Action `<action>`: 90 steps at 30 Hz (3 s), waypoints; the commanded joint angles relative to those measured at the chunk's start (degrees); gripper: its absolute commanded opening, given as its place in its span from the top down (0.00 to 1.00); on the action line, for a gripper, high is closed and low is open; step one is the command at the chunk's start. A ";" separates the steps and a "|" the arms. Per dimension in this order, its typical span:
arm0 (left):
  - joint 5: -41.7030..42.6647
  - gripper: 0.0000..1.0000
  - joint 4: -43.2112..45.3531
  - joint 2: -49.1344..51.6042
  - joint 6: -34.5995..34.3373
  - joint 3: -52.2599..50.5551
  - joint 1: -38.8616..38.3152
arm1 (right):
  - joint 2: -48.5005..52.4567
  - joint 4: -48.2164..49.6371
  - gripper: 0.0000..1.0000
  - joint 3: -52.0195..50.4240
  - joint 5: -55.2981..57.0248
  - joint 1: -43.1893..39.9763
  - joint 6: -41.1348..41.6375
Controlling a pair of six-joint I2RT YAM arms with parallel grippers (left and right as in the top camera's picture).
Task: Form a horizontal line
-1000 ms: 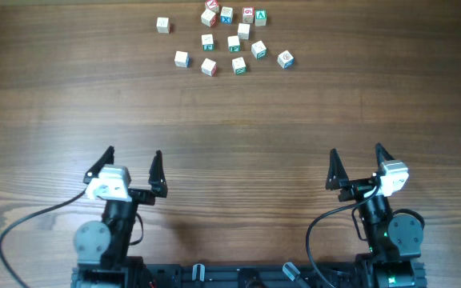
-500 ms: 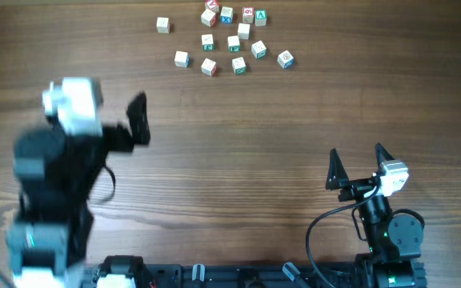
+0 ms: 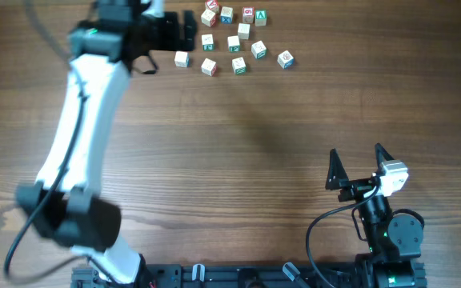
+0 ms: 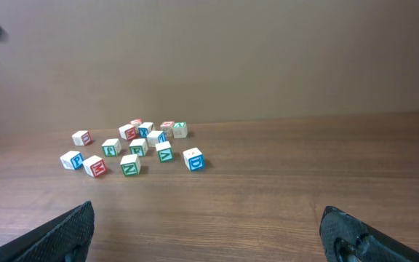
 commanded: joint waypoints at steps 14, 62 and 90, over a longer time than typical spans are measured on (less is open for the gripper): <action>4.28 0.00 9.07 18.99 -1.68 1.29 -4.92 | -0.17 0.28 0.00 -0.07 -0.02 0.20 -1.09; 2.97 0.87 -10.88 29.62 -16.81 -0.04 -18.43 | -0.17 0.28 0.00 -0.07 0.00 0.20 -1.09; -9.25 0.00 -1.03 29.59 -27.34 -5.18 -32.20 | -0.17 0.28 0.00 -0.07 0.00 0.20 -1.09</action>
